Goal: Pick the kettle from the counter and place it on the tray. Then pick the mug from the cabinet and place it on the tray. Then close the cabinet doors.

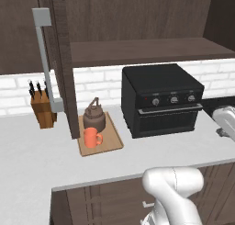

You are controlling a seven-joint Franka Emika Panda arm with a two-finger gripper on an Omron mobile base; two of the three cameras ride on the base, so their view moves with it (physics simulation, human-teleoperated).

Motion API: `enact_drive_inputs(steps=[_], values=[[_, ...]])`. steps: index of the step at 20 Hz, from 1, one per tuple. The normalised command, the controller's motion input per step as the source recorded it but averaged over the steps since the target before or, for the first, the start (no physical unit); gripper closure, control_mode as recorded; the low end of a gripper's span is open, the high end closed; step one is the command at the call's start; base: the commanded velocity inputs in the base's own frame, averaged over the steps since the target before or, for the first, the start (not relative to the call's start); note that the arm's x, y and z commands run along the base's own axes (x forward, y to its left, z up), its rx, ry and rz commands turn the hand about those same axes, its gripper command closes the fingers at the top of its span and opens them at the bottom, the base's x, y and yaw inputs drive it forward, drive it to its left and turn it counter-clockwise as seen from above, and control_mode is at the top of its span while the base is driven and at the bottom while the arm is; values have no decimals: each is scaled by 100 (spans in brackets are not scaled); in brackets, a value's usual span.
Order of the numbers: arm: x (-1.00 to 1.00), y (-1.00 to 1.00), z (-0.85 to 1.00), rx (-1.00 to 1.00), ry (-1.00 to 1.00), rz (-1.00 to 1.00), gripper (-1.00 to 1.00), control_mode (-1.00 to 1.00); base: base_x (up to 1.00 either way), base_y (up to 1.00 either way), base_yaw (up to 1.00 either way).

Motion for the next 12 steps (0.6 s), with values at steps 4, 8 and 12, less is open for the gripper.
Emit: enact_drive_inputs(steps=[4, 8, 12], values=[[0, -38, -5, 12, -14, -7, 100, -100, 0, 0, 0], [0, -43, 0, 15, -16, -8, 100, -100, 0, 0, 0], [0, -44, 0, 17, -19, -7, 100, -100, 0, 0, 0]])
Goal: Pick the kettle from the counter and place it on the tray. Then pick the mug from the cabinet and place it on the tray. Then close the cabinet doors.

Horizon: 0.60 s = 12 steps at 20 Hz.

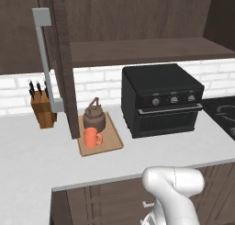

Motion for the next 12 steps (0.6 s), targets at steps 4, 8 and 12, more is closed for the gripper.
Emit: enact_drive_inputs(steps=[4, 8, 12], values=[[0, -55, 2, 26, -25, -8, 100, -100, 0, 0, 0], [-1, -64, 8, 33, -30, -7, 100, -100, 0, 0, 0], [-6, -60, 19, 37, -39, -4, 100, -100, 0, 0, 0]])
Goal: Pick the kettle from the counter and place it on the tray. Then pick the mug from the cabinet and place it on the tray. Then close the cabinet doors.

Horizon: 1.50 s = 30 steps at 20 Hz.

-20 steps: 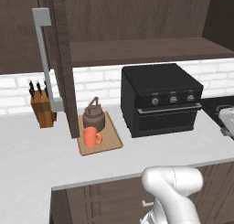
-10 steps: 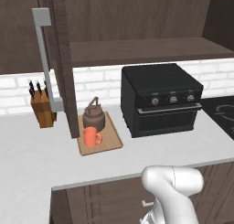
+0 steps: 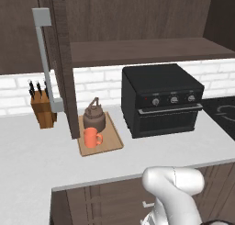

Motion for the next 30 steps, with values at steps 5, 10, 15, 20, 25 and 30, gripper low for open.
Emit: enact_drive_inputs(steps=[5, 10, 15, 20, 25, 30], values=[[-6, -57, 35, 38, -48, -5, 100, -100, 0, 0, 0], [-3, -47, 25, 30, -50, -3, 100, -100, 0, 0, 0], [0, -19, 0, 3, -3, -1, 100, -100, 0, 0, 0], [0, -35, 1, 10, -2, 0, 100, -100, 0, 0, 0], [0, -32, 26, 3, -2, -4, 100, -100, 0, 0, 0], [0, -49, 12, 7, -1, 0, 100, -100, 0, 0, 0]])
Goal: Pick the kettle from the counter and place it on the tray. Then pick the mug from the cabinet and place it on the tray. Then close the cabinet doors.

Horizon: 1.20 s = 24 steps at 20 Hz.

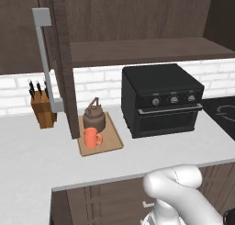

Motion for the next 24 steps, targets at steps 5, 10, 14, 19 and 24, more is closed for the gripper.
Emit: enact_drive_inputs(steps=[5, 10, 14, 19, 24], values=[[1, -39, 19, 9, -14, 0, 100, -100, 0, 0, 0], [7, -4, 50, 3, -22, 0, 100, -100, 0, 0, 0], [10, 3, 62, 0, -16, 0, 100, -100, 0, 0, 0], [0, 29, 44, -2, -19, 0, 100, -100, 0, 0, 0], [-3, 76, 41, -11, -19, 0, 100, -100, 0, 0, 0]])
